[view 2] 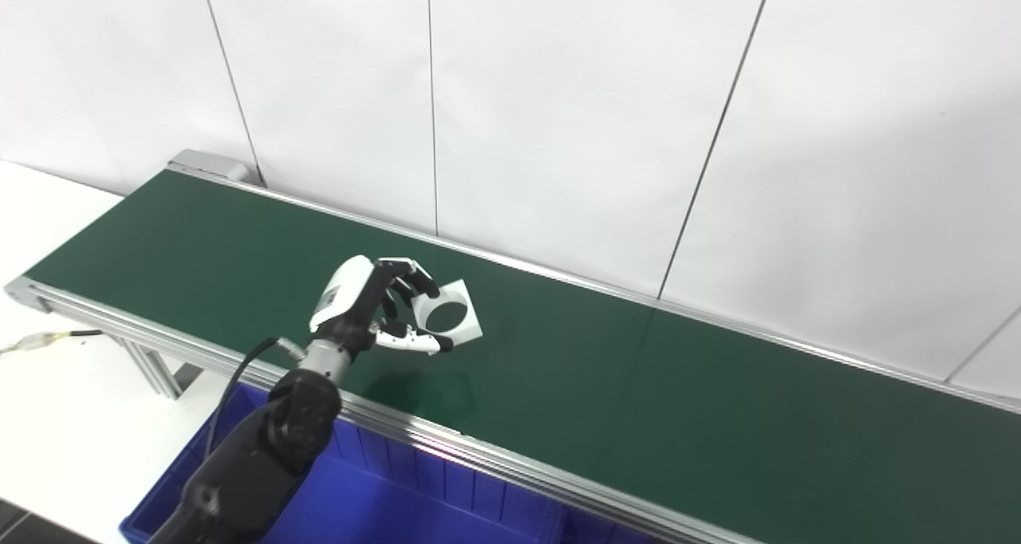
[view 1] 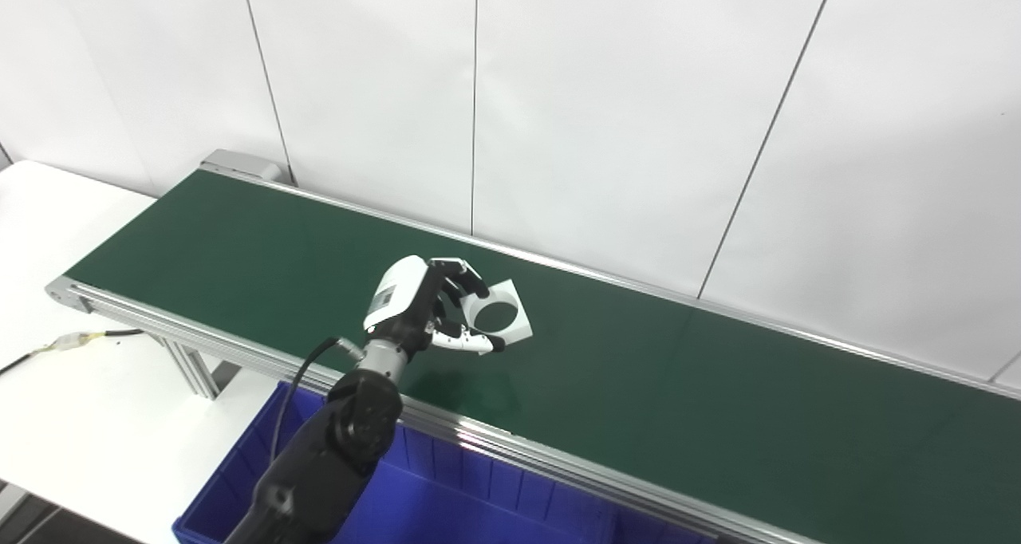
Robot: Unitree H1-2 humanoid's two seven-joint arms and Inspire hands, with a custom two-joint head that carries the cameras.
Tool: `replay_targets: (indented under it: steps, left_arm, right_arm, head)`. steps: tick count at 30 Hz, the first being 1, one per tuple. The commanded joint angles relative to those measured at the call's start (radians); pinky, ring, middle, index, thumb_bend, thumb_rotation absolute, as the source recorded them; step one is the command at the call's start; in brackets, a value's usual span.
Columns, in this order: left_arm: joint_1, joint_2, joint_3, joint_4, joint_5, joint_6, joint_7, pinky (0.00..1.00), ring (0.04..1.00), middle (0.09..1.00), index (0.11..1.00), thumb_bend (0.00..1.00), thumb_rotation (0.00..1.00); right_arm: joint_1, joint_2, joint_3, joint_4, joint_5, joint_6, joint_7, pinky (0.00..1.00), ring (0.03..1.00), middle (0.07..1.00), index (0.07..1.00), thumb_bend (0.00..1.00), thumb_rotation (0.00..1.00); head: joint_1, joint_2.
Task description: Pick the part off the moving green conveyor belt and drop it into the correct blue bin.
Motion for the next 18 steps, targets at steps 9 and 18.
replay_targets:
  steps: [9, 18]
  left_arm:
    - [0.163, 0.029, 0.002, -0.242, -0.057, -0.131, -0.064, 0.36, 0.442, 0.485, 0.505, 0.47, 0.00]
    - [0.296, 0.042, -0.001, -0.317, -0.084, -0.190, -0.123, 0.38, 0.456, 0.483, 0.495, 0.47, 0.00]
  right_arm:
    - [0.017, 0.011, -0.005, -0.062, 0.018, -0.059, 0.008, 0.61, 0.715, 0.762, 0.802, 0.84, 0.05]
    - [0.022, 0.021, -0.008, -0.090, 0.011, -0.051, 0.013, 0.62, 0.719, 0.762, 0.798, 0.84, 0.04]
  head:
    - [-0.061, 0.069]
    - [-0.092, 0.118]
